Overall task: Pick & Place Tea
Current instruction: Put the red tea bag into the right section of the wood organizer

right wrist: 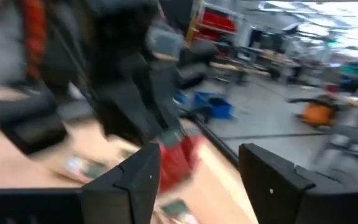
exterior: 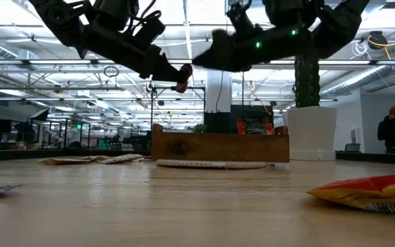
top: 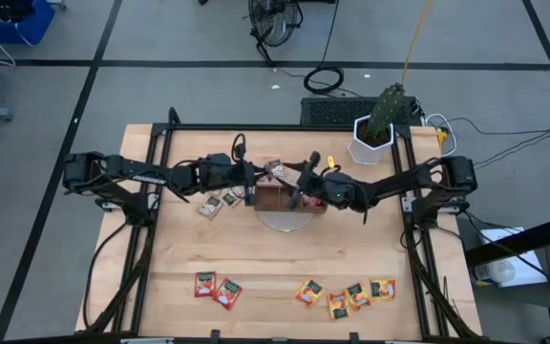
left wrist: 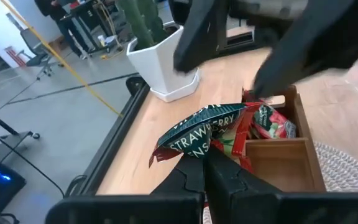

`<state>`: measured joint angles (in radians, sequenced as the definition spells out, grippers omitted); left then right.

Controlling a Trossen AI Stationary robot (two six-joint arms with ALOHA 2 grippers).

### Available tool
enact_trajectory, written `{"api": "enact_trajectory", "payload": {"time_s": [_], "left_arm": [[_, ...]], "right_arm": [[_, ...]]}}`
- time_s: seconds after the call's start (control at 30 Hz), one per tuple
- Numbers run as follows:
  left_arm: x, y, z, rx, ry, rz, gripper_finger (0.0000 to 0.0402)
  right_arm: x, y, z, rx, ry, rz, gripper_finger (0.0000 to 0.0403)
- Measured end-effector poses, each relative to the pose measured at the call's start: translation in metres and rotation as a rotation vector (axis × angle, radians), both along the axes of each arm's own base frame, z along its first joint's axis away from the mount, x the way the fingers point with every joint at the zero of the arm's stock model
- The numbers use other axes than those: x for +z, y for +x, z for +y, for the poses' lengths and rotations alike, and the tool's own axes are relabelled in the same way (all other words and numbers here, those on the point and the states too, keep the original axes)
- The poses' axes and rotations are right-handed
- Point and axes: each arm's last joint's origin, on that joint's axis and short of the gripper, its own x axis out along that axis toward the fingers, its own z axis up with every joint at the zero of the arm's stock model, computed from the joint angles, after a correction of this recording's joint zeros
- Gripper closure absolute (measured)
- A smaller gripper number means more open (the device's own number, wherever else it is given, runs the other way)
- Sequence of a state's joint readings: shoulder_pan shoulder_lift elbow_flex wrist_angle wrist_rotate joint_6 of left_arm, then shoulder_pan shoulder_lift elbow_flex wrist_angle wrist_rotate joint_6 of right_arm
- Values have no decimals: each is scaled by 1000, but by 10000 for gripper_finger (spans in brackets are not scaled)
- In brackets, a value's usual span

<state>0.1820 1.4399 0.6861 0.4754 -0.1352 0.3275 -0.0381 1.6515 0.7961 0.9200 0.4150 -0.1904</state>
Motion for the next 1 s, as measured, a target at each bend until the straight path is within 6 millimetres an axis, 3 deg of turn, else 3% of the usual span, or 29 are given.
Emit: {"api": "enact_trajectory", "payload": {"time_s": [0.13, 0.63, 1.0], "left_arm": [[1, 0, 0, -4, 2, -13, 400], [3, 1, -2, -29, -27, -44, 399], [4, 2, -3, -42, -42, -60, 399]], "right_arm": [[0, 2, 3, 128, 90, -43, 220], [-17, 7, -10, 89, 96, -23, 273], [-12, 7, -12, 91, 89, -75, 309]]}}
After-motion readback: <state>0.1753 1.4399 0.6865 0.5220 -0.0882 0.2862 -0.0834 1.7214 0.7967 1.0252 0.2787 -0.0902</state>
